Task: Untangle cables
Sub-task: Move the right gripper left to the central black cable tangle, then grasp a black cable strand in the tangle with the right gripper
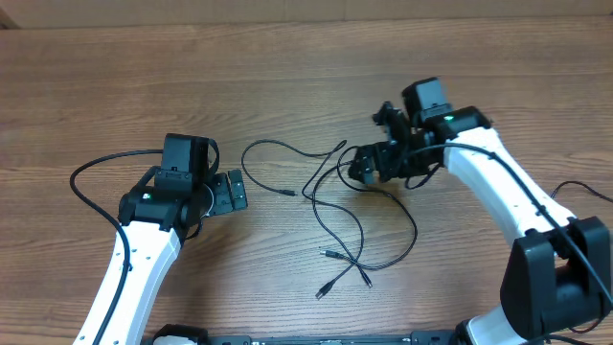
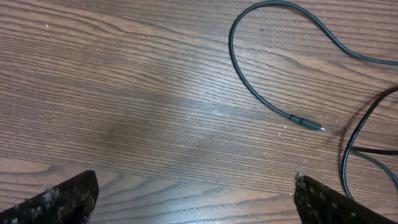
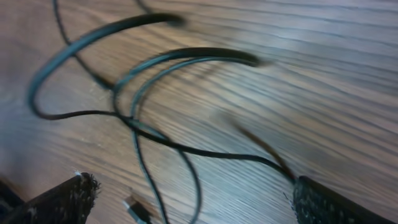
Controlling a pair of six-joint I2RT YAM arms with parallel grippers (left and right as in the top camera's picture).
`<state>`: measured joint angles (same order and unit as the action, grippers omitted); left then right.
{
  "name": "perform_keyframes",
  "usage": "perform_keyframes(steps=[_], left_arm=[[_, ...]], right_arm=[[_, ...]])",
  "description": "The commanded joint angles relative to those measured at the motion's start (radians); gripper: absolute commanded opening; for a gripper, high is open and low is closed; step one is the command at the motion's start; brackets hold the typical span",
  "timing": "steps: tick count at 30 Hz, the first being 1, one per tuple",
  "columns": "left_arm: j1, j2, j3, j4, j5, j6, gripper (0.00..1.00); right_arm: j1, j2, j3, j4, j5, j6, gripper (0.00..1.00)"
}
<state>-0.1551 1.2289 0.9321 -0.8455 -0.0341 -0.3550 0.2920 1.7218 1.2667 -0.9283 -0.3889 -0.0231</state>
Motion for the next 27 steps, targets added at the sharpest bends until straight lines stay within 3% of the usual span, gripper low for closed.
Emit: perform_keyframes(steps=[1,20,27], left_arm=[[0.004,0.002,0.019,0.001,0.005,0.026,1.0],[0.004,0.002,0.019,0.001,0.005,0.026,1.0],[0.004,0.002,0.019,0.001,0.005,0.026,1.0]], right_arm=[[0.045,0.004,-0.005,0.014,-0.006,-0.008,1.0],[0.141,0.109,-0.006,0.118,-0.013,-0.005,1.0],[0.141,0.13,-0.006,0.187,-0.007,-0.004,0.89]])
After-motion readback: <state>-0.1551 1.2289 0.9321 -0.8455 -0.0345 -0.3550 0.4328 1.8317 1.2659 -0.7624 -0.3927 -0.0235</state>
